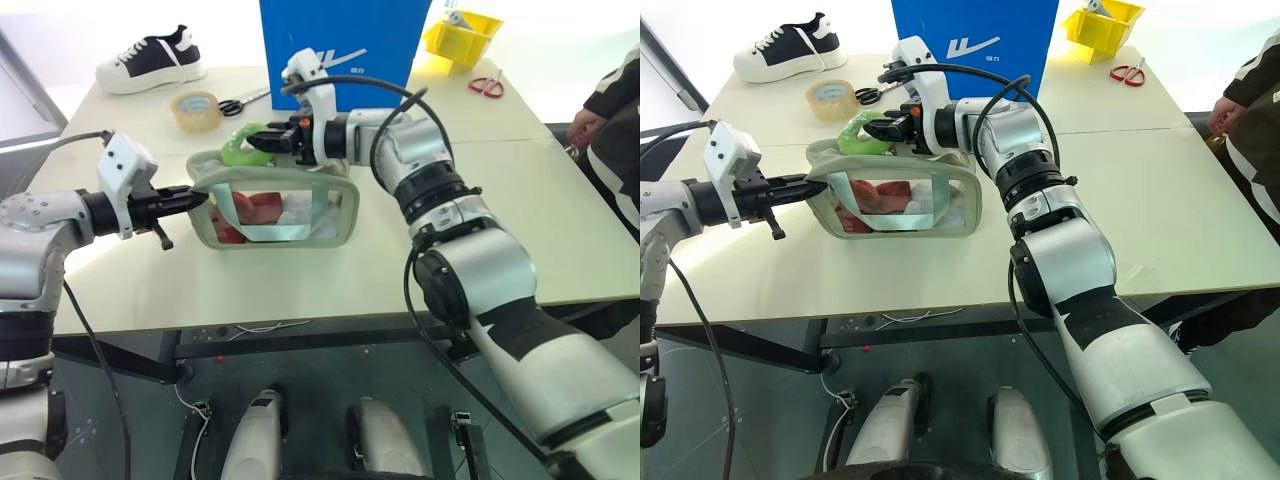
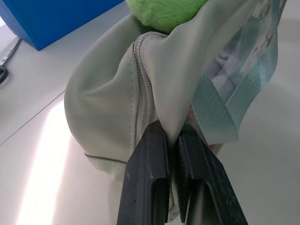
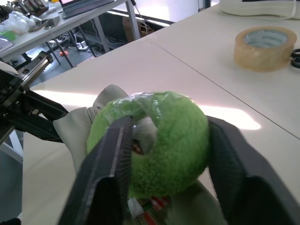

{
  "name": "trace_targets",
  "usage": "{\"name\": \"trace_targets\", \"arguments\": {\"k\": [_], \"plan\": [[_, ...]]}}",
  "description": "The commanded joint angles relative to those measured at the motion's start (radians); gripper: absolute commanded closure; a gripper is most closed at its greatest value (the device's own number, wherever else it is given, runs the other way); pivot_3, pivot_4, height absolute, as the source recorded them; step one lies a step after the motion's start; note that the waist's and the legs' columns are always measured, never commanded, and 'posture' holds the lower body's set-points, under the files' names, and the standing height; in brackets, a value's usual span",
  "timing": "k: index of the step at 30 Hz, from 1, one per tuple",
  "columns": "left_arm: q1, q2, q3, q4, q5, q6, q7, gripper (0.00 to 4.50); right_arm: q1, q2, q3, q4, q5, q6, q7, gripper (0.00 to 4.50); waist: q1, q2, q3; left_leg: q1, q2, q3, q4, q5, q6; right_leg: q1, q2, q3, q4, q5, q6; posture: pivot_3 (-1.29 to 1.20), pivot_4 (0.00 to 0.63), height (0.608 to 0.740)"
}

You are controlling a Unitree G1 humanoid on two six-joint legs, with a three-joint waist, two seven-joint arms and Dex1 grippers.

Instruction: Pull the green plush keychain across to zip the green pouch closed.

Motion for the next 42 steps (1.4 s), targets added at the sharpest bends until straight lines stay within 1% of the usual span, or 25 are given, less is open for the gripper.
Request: {"name": "trace_targets", "arguments": {"k": [1, 2, 5, 8, 10, 13, 16, 21, 25, 29, 31, 34, 37, 40, 42], "plan": [[0.001, 0.008, 0.010, -0.020, 0.002, 0.004, 0.004, 4.50, -0.052, -0.023, -0.027, -0.023, 0.007, -0.004, 0.025, 4.34, 0.000, 0.000, 0.000, 0.000, 0.000, 0.000, 0.000, 0.000, 0.000, 0.000, 0.000, 0.000, 0.000, 0.000, 0.000, 0.00, 0.150, 0.740], [-0.002, 0.007, 0.009, -0.019, 0.003, 0.004, 0.004, 4.50, -0.046, -0.049, -0.031, -0.042, 0.001, -0.009, 0.018, 4.47, 0.000, 0.000, 0.000, 0.000, 0.000, 0.000, 0.000, 0.000, 0.000, 0.000, 0.000, 0.000, 0.000, 0.000, 0.000, 0.00, 0.150, 0.740], [0.001, 0.008, 0.011, -0.025, 0.001, 0.006, 0.003, 4.50, -0.026, -0.116, -0.043, -0.102, -0.012, -0.018, -0.018, 4.47, 0.005, 0.000, 0.000, -0.001, 0.000, 0.000, 0.000, 0.000, 0.000, 0.000, 0.000, 0.000, 0.000, 0.000, 0.000, 0.00, 0.150, 0.740], [0.002, 0.012, 0.013, -0.024, 0.000, 0.007, 0.000, 4.50, 0.017, -0.217, -0.059, -0.216, -0.030, -0.003, -0.086, 4.47, 0.004, 0.000, 0.000, -0.001, 0.000, 0.000, 0.000, 0.000, 0.000, 0.000, -0.001, 0.000, 0.000, 0.000, 0.000, 0.00, 0.150, 0.740], [0.007, 0.015, 0.016, -0.027, -0.002, 0.008, -0.003, 4.50, 0.056, -0.273, -0.070, -0.302, -0.026, 0.041, -0.108, 4.47, 0.004, 0.000, 0.000, -0.001, 0.000, 0.000, 0.000, 0.000, 0.000, 0.000, -0.001, 0.000, -0.001, 0.000, 0.000, 0.00, 0.150, 0.740], [0.001, 0.013, 0.007, -0.020, 0.003, 0.007, -0.008, 4.50, 0.166, -0.389, -0.090, -0.446, -0.054, 0.097, -0.177, 4.47, 0.004, 0.000, 0.000, -0.001, 0.000, 0.000, 0.000, 0.000, 0.000, 0.000, -0.001, 0.000, -0.001, 0.000, 0.000, 0.00, 0.150, 0.740], [-0.015, 0.013, -0.003, -0.004, 0.008, 0.002, -0.017, 4.50, 0.262, -0.441, -0.098, -0.545, -0.069, 0.127, -0.235, 4.47, 0.001, 0.000, 0.000, -0.001, 0.000, 0.001, 0.000, 0.000, 0.000, 0.000, -0.002, 0.000, -0.001, 0.000, 0.000, 0.00, 0.150, 0.740], [-0.049, 0.012, -0.027, 0.023, 0.015, -0.007, -0.033, 4.50, 0.419, -0.439, -0.100, -0.642, -0.068, 0.168, -0.321, 4.47, -0.001, 0.001, 0.000, 0.000, 0.000, 0.002, 0.000, 0.000, 0.000, -0.001, -0.001, 0.001, 0.000, 0.000, 0.000, 0.00, 0.150, 0.740], [-0.089, 0.004, -0.054, 0.060, 0.026, -0.020, -0.047, 4.50, 0.576, -0.332, -0.069, -0.655, -0.068, 0.151, -0.403, 4.47, 0.000, -0.001, -0.001, 0.000, 0.000, 0.001, 0.001, 0.000, 0.000, 0.001, 0.000, 0.000, 0.000, 0.000, 0.000, 0.00, 0.150, 0.740], [-0.104, -0.002, -0.068, 0.077, 0.031, -0.035, -0.060, 4.50, 0.623, -0.227, -0.052, -0.645, -0.055, 0.159, -0.445, 4.47, -0.002, 0.001, 0.000, 0.000, 0.000, 0.001, 0.001, 0.000, 0.000, 0.001, 0.000, 0.001, 0.000, 0.000, 0.000, 0.00, 0.150, 0.740], [-0.106, -0.004, -0.068, 0.080, 0.033, -0.037, -0.062, 4.50, 0.642, -0.199, -0.024, -0.647, -0.067, 0.151, -0.445, 4.47, 0.000, 0.001, 0.000, 0.000, 0.000, 0.001, 0.001, 0.000, 0.000, 0.000, 0.000, 0.001, 0.001, 0.000, 0.000, 0.00, 0.150, 0.740], [-0.103, -0.006, -0.065, 0.077, 0.034, -0.039, -0.063, 4.50, 0.652, -0.180, -0.013, -0.648, -0.068, 0.154, -0.444, 4.47, 0.000, 0.000, 0.000, 0.000, 0.000, 0.001, 0.001, 0.000, 0.000, 0.001, 0.000, 0.001, 0.000, 0.000, 0.000, 0.00, 0.150, 0.740], [-0.095, -0.003, -0.059, 0.070, 0.035, -0.039, -0.061, 4.50, 0.646, -0.203, -0.011, -0.665, -0.067, 0.148, -0.416, 4.47, 0.000, 0.000, 0.000, 0.000, 0.000, 0.000, 0.001, 0.000, 0.000, 0.001, 0.000, 0.000, 0.000, 0.000, 0.000, 0.00, 0.150, 0.740], [-0.084, 0.000, -0.052, 0.069, 0.037, -0.044, -0.056, 4.50, 0.630, -0.243, -0.034, -0.717, -0.022, 0.186, -0.345, 3.49, 0.000, 0.000, 0.000, 0.000, 0.000, 0.000, 0.001, 0.000, 0.000, 0.001, 0.000, 0.000, 0.000, 0.000, 0.000, 0.00, 0.150, 0.740], [-0.077, 0.002, -0.047, 0.067, 0.036, -0.043, -0.053, 4.50, 0.612, -0.288, -0.043, -0.741, -0.004, 0.202, -0.298, 2.50, 0.000, 0.000, 0.000, 0.000, 0.000, 0.000, 0.001, 0.000, 0.000, 0.001, 0.000, 0.000, 0.000, 0.000, 0.000, 0.00, 0.150, 0.740]]}}
